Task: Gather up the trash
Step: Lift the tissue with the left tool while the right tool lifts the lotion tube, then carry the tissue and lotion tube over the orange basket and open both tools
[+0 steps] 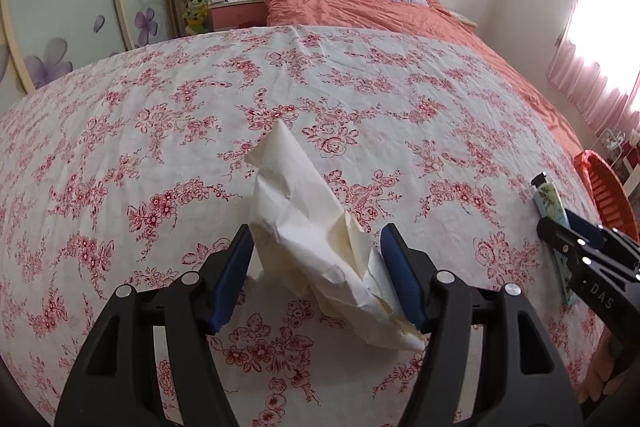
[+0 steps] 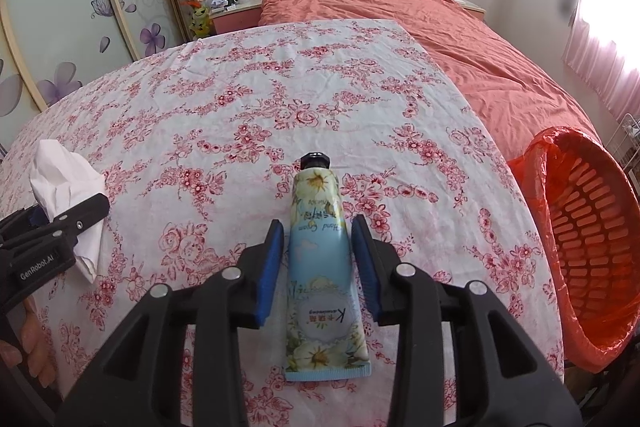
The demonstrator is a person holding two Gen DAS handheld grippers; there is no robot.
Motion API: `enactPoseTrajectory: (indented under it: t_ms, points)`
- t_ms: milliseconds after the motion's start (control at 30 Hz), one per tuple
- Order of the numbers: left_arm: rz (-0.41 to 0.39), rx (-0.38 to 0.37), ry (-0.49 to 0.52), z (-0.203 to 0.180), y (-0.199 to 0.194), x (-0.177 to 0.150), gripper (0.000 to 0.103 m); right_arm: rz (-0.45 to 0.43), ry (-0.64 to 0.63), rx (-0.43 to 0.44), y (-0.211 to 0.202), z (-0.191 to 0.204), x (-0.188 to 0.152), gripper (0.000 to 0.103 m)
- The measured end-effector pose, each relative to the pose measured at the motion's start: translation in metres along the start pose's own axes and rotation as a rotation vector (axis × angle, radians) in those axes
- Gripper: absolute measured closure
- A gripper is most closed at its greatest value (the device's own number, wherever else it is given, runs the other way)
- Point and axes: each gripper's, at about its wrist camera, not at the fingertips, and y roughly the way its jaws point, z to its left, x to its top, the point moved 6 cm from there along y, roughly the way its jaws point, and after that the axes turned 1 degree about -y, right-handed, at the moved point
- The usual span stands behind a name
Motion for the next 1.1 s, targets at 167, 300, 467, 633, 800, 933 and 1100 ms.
enactPoseTrajectory:
  t_ms: [167, 300, 467, 633, 800, 933, 1100]
  points:
    - [0.004, 0.018, 0.014, -0.003, 0.001, 0.000, 0.038, 0.000, 0.000, 0.001, 0.000, -0.001, 0.000, 0.065]
    - [0.008, 0.033, 0.027, -0.003, 0.002, 0.000, 0.038, 0.000, 0.001, 0.005, 0.000, -0.001, 0.000, 0.065]
    - [0.007, 0.032, 0.032, -0.002, -0.004, -0.006, 0.038, -0.002, 0.007, 0.020, -0.001, -0.002, 0.000, 0.064]
    - [-0.003, 0.031, 0.022, 0.002, -0.009, -0.011, 0.055, -0.005, 0.012, 0.026, -0.001, -0.003, 0.001, 0.073]
    - [-0.022, 0.005, 0.043, -0.001, -0.016, -0.002, 0.064, -0.017, 0.006, 0.042, -0.005, -0.009, 0.001, 0.074]
    - [-0.059, 0.008, 0.081, -0.008, -0.029, 0.009, 0.065, -0.040, 0.050, 0.059, -0.016, -0.021, 0.001, 0.074]
    - [-0.077, -0.013, 0.135, -0.033, -0.038, 0.021, 0.065, -0.075, 0.084, 0.076, -0.033, -0.033, 0.006, 0.074]
